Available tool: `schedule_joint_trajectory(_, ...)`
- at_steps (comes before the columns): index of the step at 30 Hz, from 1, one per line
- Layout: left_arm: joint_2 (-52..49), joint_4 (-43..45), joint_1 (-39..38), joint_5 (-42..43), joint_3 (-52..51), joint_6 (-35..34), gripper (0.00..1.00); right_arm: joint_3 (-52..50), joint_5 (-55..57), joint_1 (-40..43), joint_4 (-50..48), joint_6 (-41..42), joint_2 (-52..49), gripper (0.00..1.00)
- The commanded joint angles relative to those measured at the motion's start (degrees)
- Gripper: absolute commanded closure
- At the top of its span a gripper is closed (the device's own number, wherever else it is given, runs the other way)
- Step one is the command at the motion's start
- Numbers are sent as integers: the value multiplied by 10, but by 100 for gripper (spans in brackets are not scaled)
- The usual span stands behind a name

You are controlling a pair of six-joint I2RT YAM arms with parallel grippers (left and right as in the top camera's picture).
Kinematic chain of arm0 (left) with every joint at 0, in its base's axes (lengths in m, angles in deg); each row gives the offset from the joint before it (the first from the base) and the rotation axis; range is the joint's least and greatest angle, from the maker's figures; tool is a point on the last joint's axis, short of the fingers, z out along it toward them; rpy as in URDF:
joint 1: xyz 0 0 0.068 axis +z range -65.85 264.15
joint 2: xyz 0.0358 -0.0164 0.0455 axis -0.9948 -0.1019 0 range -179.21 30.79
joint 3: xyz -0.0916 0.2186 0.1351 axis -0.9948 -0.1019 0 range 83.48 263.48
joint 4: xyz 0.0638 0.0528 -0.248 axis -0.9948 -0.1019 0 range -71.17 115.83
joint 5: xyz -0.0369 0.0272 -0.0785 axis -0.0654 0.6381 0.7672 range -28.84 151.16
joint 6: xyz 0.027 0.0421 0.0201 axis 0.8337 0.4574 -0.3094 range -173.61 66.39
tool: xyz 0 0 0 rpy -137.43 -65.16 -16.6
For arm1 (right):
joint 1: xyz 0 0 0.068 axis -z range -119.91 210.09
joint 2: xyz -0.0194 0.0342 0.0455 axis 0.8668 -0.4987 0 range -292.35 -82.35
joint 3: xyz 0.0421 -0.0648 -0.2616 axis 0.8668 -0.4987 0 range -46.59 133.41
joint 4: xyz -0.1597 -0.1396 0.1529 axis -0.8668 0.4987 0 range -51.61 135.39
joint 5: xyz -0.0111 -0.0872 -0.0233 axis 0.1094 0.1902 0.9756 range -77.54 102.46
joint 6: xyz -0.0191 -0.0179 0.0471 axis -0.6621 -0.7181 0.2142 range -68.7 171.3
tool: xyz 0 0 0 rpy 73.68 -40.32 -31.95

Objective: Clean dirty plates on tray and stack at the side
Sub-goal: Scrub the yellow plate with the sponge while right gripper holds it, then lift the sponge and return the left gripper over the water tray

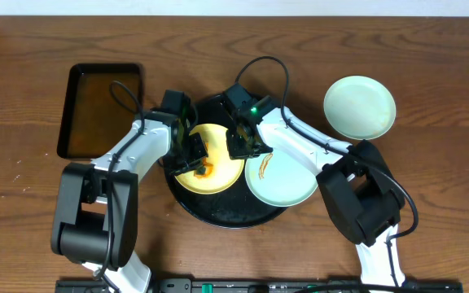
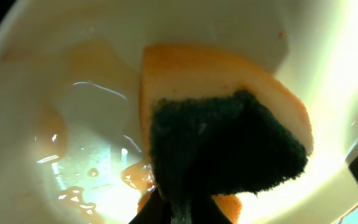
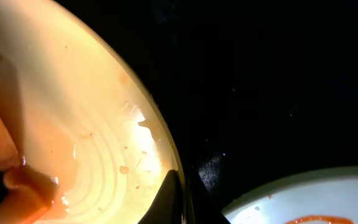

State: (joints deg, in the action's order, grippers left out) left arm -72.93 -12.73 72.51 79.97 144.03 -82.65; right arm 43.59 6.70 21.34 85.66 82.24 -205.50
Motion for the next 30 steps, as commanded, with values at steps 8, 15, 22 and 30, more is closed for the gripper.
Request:
schedule_joint_trajectory(8,-5,-69,28,-247,4,13,93,5,28,1,4,5,-9,99)
schedule_joint_trajectory(15,11,-79,33,-335,47,14,92,5,28,1,4,5,-9,99)
schedule_joint_trajectory(22,96,-74,34,-335,112,14,93,5,27,0,-1,2,-9,99)
schedule_joint_trajectory(30,206,-17,129,-307,129,11,92,50,21,13,4,-63,8,99)
